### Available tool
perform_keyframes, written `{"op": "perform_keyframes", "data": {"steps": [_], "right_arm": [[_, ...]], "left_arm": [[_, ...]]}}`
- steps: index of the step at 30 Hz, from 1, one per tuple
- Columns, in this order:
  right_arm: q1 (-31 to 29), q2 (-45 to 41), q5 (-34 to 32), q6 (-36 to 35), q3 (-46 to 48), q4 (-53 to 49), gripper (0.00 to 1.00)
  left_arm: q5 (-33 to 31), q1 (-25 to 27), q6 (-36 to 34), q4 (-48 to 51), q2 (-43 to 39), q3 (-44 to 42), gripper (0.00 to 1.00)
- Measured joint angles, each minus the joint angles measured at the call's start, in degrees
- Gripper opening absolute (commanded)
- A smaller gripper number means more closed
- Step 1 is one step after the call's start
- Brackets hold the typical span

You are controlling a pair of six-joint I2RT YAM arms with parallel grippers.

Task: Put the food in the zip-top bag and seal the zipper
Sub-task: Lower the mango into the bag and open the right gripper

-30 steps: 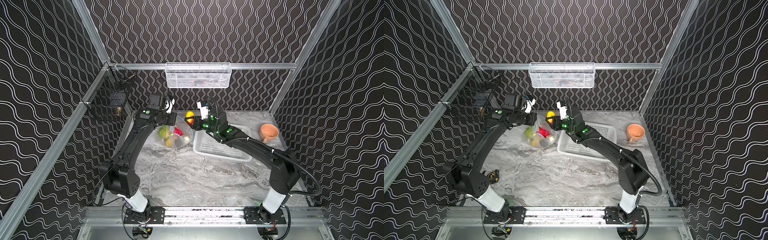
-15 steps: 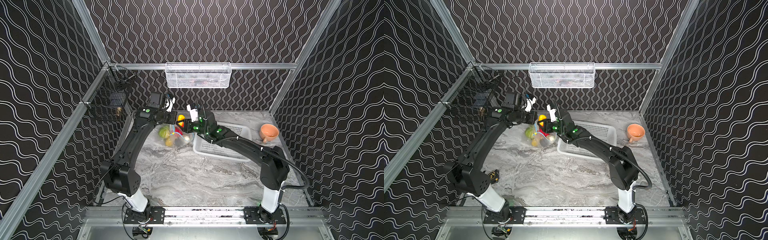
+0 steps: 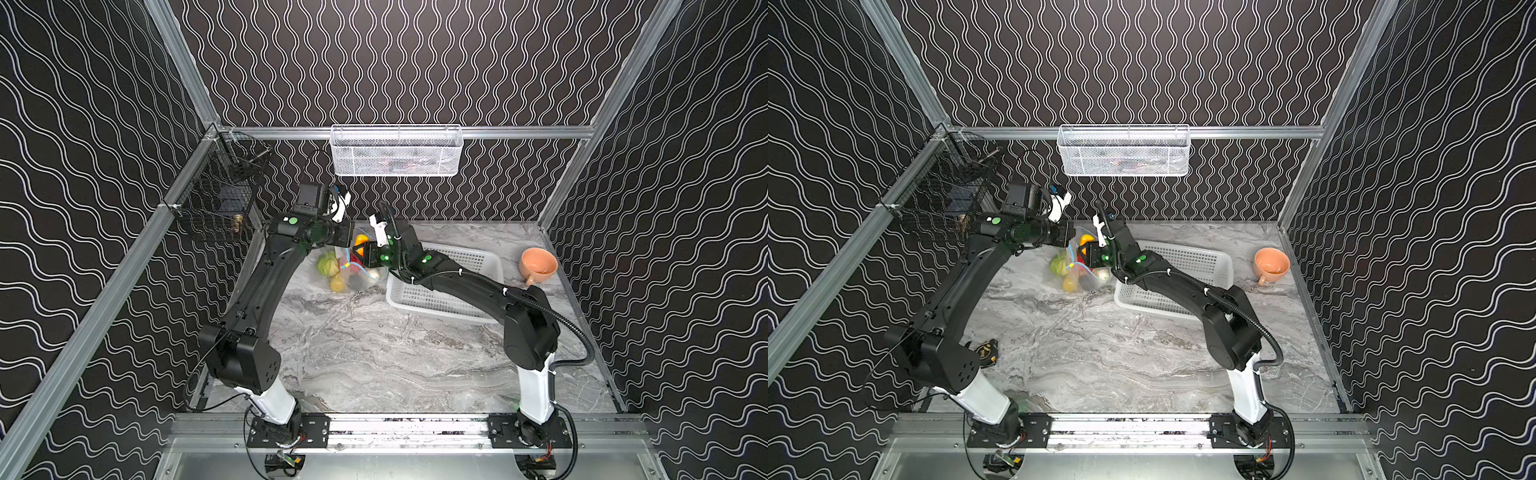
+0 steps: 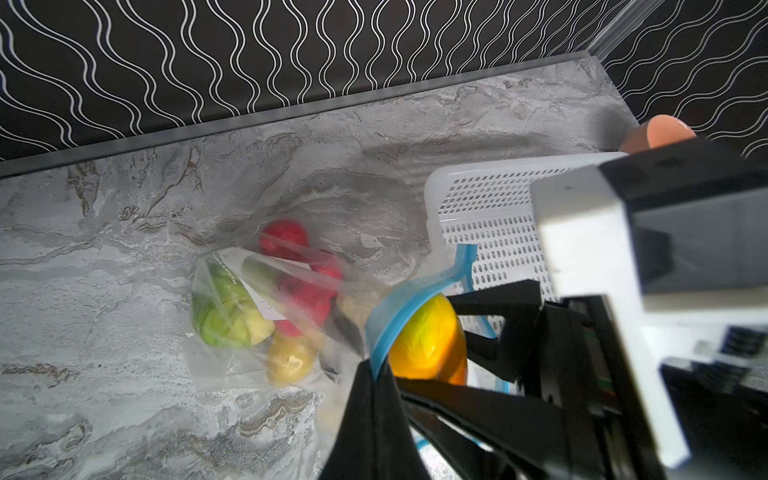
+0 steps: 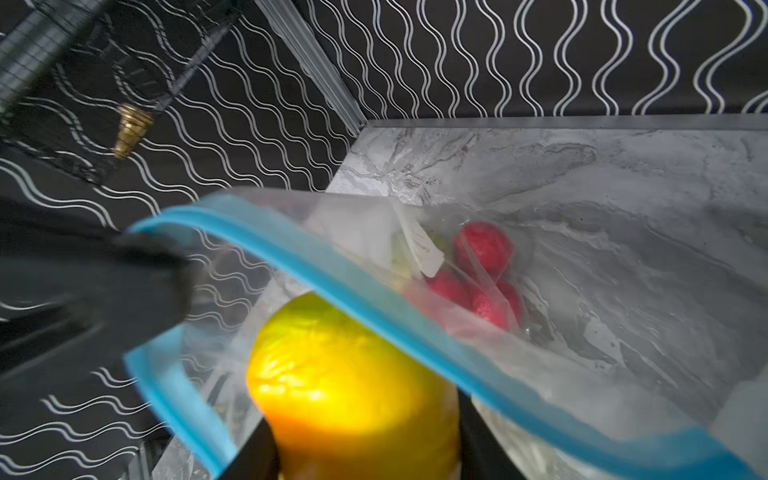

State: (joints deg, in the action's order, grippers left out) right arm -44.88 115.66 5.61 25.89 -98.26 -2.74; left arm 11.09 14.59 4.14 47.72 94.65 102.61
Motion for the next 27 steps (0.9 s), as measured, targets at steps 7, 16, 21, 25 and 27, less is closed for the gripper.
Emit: {"op": "perform_keyframes", "data": {"steps": [7,16,21,25,27], "right_arm": [[0.04,0.39,-0.17,0.02,-0.46,-1.2,0.64],[0.04,-0.13,-0.04,0.02,-0.61,-1.92,0.79],[0.04,-2.32,0.98,0.0,0.9,-1.55,0.84],[0.07,-4.87,0.94,-0.52,3.04,-0.11,0.99],[0.04,-5.81,0.7,-1.66,4.07,0.72,0.99]], "left_arm": [[0.02,0.0,0.0,-0.02,-0.72,-0.66,0.0],[-0.02,-0.02,0.0,-0.04,-1.33,-1.05,0.0],[-0.2,-0.07,0.0,-0.04,-1.33,-1.05,0.0],[-0.22,-0.17,-0.02,-0.07,-1.33,-1.25,0.0],[-0.22,-0.17,-0.02,-0.07,-1.31,-1.36,0.0]]}}
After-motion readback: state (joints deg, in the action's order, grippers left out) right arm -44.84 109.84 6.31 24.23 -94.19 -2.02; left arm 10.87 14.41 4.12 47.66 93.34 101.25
